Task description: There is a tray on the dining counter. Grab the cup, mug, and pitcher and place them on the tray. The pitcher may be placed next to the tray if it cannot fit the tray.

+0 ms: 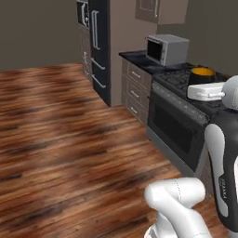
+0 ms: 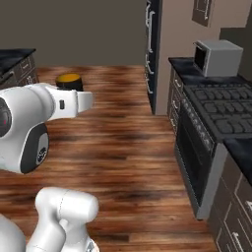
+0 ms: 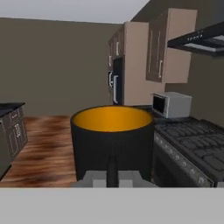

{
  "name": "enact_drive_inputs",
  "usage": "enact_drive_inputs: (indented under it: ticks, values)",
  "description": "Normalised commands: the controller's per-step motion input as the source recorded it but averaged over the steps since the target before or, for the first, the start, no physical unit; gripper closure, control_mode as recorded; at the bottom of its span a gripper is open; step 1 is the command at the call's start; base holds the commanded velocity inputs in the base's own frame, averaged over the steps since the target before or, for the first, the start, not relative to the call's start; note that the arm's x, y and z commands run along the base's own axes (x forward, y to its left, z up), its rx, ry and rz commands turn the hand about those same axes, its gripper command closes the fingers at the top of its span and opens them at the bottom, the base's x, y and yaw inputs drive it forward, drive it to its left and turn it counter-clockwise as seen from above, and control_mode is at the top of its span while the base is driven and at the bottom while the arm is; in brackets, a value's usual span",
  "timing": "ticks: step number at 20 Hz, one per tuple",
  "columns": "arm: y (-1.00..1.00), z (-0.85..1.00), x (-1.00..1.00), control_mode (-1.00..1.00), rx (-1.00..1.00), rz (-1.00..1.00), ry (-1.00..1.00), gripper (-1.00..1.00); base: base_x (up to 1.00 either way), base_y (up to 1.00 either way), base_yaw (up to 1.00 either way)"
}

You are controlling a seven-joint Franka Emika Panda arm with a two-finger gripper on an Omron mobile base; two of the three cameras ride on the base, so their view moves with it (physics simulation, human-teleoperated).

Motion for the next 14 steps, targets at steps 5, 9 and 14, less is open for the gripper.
enact_drive_inputs:
  ticks: [5, 9, 14]
  values:
    - [0.00, 0.00, 0.00, 1.00, 0.00, 0.00, 0.00, 1.00, 0.95, 0.86, 0.34]
    - [0.00, 0.00, 0.00, 1.00, 0.00, 0.00, 0.00, 1.00, 1.00, 0.69, 0.33]
    - [0.00, 0.00, 0.00, 1.00, 0.00, 0.00, 0.00, 1.00, 1.00, 0.35, 0.25]
